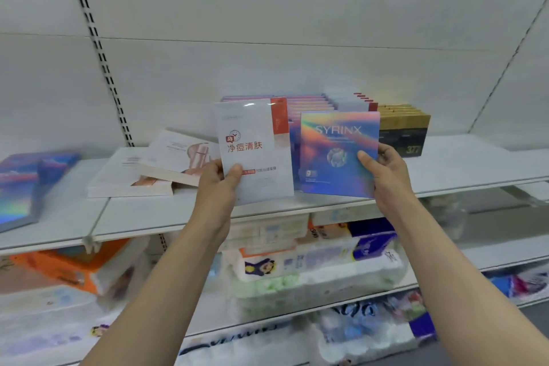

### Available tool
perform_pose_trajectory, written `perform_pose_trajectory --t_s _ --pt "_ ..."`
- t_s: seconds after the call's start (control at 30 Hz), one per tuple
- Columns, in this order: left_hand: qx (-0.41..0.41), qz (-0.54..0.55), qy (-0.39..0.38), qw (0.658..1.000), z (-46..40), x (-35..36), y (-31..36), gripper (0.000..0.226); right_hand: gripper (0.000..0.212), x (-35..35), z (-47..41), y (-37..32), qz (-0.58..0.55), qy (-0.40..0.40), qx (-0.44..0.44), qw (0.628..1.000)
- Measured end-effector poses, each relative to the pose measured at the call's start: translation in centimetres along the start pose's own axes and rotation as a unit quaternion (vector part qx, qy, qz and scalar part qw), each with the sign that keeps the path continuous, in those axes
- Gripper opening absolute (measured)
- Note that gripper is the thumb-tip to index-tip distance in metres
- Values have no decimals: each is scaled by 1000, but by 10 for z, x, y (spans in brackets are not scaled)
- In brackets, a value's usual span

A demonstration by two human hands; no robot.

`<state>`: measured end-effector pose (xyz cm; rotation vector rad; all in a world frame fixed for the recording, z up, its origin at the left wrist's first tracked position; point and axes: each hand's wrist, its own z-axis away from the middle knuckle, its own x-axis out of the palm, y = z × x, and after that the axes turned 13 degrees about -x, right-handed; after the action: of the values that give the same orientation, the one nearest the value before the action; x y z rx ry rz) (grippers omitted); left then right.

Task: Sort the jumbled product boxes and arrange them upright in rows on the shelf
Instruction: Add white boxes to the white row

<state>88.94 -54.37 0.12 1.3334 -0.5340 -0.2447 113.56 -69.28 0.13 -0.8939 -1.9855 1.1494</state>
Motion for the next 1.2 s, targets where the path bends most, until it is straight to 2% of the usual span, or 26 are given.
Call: perform_pose_trajectory --t_s 0.23,0.4,0.5,0.57,0.6,0.67,0.73,0.8,0.83,0.9,0.97,1.0,1.07,1.2 --pt "2 -31 9 999 -22 32 -2 27 25 -8 -35 46 18 -44 2 999" --pt "3 -29 -6 1000 -44 58 -2 26 33 -4 -52 64 235 -36 -37 971" --pt "1 -25 -35 999 -56 78 -3 24 47 -3 -59 56 297 -25 -38 954" --pt "-4 -29 -62 998 -63 91 -7 20 55 -3 -65 39 276 3 -45 960" --pt "-3 -38 -71 997 -65 97 -8 18 56 -1 -65 26 222 -4 -44 974" --pt "10 -51 -87 995 -68 108 -10 15 58 4 -65 3 108 -67 -40 991" --pt "17 -64 -99 993 -70 122 -14 15 40 4 -68 -7 81 -126 -49 988" --pt "45 -95 -107 989 -70 135 -15 19 28 -7 -75 -13 86 -130 -56 986" --pt "84 -128 -102 983 -71 141 -14 21 26 -16 -82 -16 86 -122 -56 987" --pt "215 -233 -60 947 -77 152 -7 31 27 -40 -100 -24 78 -95 -57 991" --pt "345 -363 2 866 -87 162 1 52 28 -66 -122 -30 71 -62 -69 993" --pt "379 -425 32 821 -93 167 4 62 28 -77 -132 -31 71 -51 -70 994" --pt "378 -525 64 760 -102 176 6 76 29 -97 -148 -27 89 -50 -56 993" --pt "327 -637 103 691 -114 189 -1 88 29 -119 -167 -4 118 -73 -37 990"
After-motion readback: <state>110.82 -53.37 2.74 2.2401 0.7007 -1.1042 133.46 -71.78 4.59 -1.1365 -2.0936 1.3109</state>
